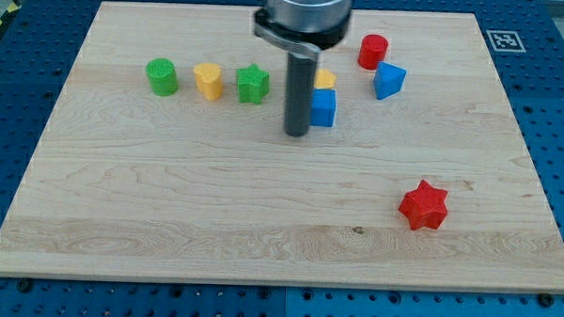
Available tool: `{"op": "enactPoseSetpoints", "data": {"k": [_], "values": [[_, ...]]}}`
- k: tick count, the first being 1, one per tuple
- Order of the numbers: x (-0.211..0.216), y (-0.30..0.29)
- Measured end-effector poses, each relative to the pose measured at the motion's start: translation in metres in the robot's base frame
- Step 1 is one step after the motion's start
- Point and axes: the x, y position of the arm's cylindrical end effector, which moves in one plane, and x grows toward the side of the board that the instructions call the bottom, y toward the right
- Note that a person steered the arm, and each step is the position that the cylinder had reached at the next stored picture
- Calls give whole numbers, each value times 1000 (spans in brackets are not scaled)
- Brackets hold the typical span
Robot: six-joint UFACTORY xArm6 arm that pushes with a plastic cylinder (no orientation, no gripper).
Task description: Form a vertical line with blue blocks red circle
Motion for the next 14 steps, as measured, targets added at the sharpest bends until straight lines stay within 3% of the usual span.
{"op": "enactPoseSetpoints", "data": {"k": [2,5,14], "values": [[-17,-32],[-17,26],[-23,112]]}}
